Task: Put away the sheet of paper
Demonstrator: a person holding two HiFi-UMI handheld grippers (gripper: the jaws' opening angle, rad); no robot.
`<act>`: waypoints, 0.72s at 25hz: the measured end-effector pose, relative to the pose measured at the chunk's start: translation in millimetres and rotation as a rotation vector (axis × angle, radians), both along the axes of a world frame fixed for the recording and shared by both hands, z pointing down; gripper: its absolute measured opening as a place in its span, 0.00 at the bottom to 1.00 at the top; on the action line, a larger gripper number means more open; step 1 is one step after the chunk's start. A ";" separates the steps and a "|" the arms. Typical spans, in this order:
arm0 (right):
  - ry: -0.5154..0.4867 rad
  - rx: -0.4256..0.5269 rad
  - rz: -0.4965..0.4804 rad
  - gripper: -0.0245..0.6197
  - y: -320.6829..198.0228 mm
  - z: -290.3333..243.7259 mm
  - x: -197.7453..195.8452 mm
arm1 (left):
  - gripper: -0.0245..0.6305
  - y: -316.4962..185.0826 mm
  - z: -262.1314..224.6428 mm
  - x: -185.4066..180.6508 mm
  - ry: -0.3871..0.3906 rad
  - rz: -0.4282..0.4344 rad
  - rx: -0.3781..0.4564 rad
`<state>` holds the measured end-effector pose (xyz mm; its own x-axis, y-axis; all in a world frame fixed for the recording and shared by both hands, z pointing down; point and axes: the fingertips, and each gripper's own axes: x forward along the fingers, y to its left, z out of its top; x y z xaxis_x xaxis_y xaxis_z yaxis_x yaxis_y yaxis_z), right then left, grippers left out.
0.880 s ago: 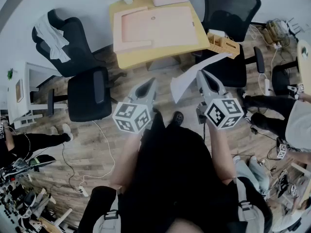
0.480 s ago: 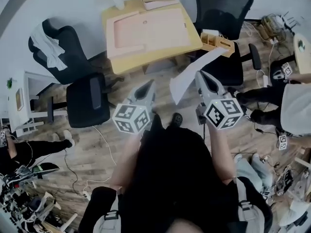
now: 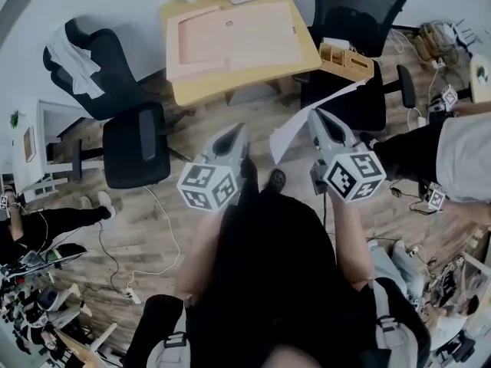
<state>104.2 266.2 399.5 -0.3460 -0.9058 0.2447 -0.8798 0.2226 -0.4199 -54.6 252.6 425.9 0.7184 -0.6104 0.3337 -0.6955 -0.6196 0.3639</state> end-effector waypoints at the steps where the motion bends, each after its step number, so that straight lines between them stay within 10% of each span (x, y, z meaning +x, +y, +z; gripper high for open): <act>1: -0.001 -0.009 0.000 0.04 -0.4 3.5 0.4 | 0.05 0.7 3.4 0.1 -0.004 0.002 -0.008; 18: 0.030 -0.044 0.073 0.04 -101.8 1.7 23.2 | 0.05 -116.7 7.2 30.8 0.026 0.087 -0.024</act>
<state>127.4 164.4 401.3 -0.2718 -0.9165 0.2937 -0.9053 0.1400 -0.4010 -23.8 135.9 433.1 0.7770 -0.5373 0.3279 -0.6295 -0.6679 0.3971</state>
